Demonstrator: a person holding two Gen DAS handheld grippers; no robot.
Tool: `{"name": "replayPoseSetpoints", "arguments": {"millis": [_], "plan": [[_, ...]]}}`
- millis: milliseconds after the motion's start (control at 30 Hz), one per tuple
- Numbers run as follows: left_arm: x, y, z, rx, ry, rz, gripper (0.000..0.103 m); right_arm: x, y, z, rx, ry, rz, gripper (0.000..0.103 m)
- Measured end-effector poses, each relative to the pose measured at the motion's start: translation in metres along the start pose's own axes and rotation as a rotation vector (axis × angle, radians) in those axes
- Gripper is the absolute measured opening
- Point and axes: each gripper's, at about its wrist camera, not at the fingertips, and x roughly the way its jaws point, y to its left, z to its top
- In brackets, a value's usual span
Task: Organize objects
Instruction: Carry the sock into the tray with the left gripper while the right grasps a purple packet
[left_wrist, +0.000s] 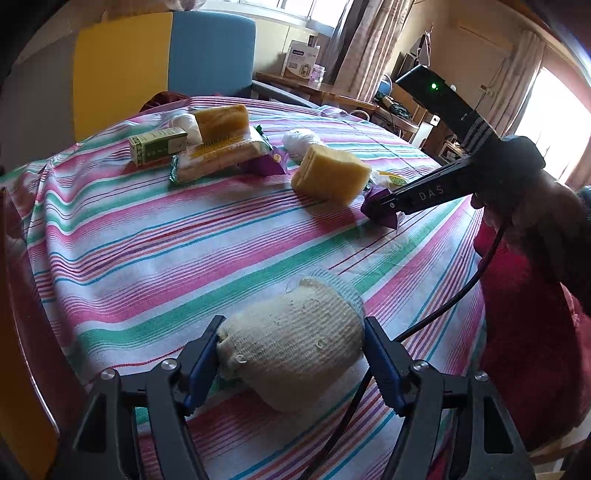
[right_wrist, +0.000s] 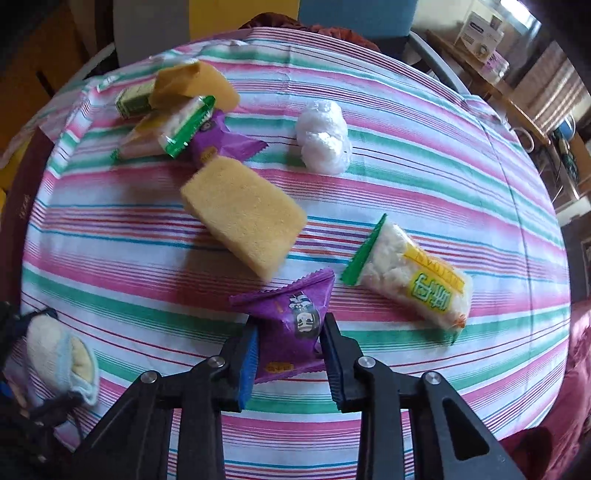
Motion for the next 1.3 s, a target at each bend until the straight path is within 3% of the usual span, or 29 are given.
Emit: {"name": "replayPoseSetpoints", "arguments": {"millis": [67, 300, 433, 567, 700, 800, 1000, 1300], "plan": [[-0.005, -0.001, -0.001, 0.004, -0.002, 0.018, 0.072, -0.001, 0.008, -0.004, 0.036, -0.015, 0.046, 0.031], [-0.043, 0.003, -0.005, -0.016, -0.048, 0.028, 0.071, -0.007, 0.029, -0.01, 0.048, -0.044, 0.086, 0.03], [-0.083, 0.006, -0.006, -0.031, -0.11, 0.037, 0.071, -0.007, 0.03, -0.013, 0.038, -0.051, 0.121, 0.03], [-0.129, 0.022, -0.006, -0.076, -0.201, 0.091, 0.071, -0.011, 0.043, -0.018, 0.002, -0.061, 0.161, 0.03], [-0.169, 0.06, -0.023, -0.19, -0.234, 0.201, 0.071, -0.011, 0.058, -0.02, -0.047, -0.062, 0.171, 0.03], [-0.193, 0.095, -0.046, -0.274, -0.241, 0.33, 0.071, -0.013, 0.062, -0.021, -0.066, -0.066, 0.18, 0.03], [-0.218, 0.158, -0.103, -0.432, -0.188, 0.545, 0.072, -0.012, 0.07, -0.022, -0.094, -0.071, 0.192, 0.03], [-0.215, 0.18, -0.137, -0.508, -0.14, 0.651, 0.074, -0.014, 0.078, -0.023, -0.095, -0.073, 0.207, 0.03]]}}
